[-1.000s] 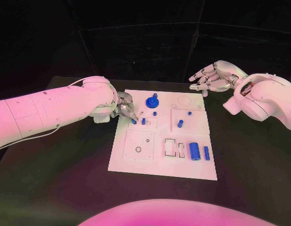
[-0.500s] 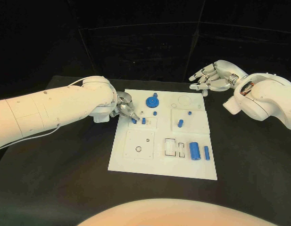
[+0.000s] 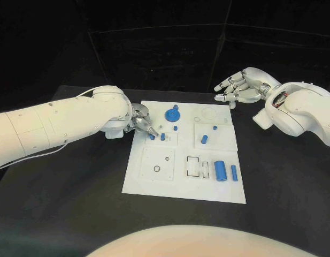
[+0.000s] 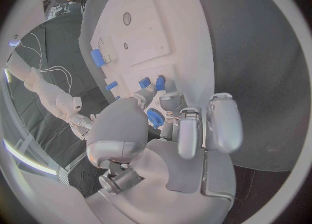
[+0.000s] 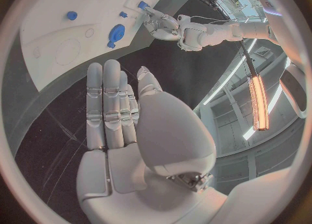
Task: Assemble the parts on the task board
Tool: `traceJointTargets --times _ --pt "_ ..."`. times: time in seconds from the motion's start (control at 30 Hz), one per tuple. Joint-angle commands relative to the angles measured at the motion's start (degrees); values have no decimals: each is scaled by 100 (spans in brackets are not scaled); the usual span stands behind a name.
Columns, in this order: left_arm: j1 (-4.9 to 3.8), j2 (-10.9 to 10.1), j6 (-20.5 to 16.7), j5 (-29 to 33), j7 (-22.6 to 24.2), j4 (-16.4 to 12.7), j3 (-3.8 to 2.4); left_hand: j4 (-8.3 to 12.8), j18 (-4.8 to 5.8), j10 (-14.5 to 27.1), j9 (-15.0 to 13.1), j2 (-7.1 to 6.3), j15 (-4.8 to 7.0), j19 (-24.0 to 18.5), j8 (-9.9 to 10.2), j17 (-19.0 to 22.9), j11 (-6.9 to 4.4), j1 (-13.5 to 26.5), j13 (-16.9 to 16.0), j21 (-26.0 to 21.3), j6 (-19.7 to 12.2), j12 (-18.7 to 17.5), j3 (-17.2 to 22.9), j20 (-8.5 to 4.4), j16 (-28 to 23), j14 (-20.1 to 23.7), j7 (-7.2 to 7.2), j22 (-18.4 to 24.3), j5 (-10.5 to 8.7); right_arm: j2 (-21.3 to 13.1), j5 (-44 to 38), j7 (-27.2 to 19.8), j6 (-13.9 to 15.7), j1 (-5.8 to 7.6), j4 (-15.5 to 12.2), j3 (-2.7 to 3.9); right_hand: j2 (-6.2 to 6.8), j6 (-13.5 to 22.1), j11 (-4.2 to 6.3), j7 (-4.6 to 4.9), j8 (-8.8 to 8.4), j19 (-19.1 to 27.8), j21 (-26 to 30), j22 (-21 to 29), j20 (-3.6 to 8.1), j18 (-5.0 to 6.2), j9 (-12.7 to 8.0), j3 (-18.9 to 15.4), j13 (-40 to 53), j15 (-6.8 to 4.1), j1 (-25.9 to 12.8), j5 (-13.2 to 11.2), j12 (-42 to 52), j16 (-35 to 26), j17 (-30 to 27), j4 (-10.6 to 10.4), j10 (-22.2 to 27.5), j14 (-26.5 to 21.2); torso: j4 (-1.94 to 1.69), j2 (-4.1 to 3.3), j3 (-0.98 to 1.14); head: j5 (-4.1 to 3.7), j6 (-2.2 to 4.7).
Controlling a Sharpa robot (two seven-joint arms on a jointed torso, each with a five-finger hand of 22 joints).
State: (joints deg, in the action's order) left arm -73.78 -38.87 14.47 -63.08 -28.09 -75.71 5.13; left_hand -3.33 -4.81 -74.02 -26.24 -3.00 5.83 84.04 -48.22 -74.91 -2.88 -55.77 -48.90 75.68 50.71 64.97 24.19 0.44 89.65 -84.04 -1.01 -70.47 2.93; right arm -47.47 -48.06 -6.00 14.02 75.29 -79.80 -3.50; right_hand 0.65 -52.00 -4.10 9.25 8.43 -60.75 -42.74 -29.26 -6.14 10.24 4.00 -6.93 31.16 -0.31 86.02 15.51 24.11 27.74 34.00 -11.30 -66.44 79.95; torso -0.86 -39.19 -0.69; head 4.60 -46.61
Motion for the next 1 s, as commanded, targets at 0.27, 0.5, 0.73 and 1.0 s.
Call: traceJointTargets --times 0.27,0.5,0.73,1.0 --pt "-4 5 16 1 -43 8 1 -78 79 -63 -1 -27 55 96 -42 -1509 -18 128 -15 46 77 26 -210 -58 35 -596 18 -33 -12 -1 -6 -55 -10 11 -10 3 -53 23 -5 -1 22 -21 21 5 2 26 0 -3 6 16 7 26 -38 -21 6 -22 -1 42 -4 3 -1 -6 -7" --pt "-4 18 -2 1 -40 -8 1 -91 83 -76 -1 -17 56 101 -44 -1509 -20 133 -40 59 83 42 -239 -59 35 -596 21 -50 -11 7 -6 -57 -13 11 -5 3 -53 23 -5 -1 22 -21 21 5 2 26 0 -3 6 16 7 26 -38 -21 6 -22 -1 42 -3 3 1 -7 -11" --pt "-4 28 -12 3 -38 -31 0 -94 85 -85 -1 -7 56 104 -47 -1509 -23 129 -55 65 89 52 -250 -59 35 -596 25 -60 -10 16 -6 -59 -19 11 2 3 -54 24 -6 -1 22 -21 24 7 2 26 0 -5 7 17 6 26 -38 -25 9 -25 0 42 0 2 1 -11 -7" --pt "-4 37 -19 36 -36 -59 0 -95 86 -85 -1 -5 57 106 -47 -1509 -23 128 -52 71 91 50 -253 -59 35 -596 26 -67 -11 30 -6 -61 -25 11 15 3 -56 26 -7 0 23 -23 29 10 2 26 0 -10 8 18 4 27 -38 -33 14 -31 3 43 -4 3 0 -16 -11"
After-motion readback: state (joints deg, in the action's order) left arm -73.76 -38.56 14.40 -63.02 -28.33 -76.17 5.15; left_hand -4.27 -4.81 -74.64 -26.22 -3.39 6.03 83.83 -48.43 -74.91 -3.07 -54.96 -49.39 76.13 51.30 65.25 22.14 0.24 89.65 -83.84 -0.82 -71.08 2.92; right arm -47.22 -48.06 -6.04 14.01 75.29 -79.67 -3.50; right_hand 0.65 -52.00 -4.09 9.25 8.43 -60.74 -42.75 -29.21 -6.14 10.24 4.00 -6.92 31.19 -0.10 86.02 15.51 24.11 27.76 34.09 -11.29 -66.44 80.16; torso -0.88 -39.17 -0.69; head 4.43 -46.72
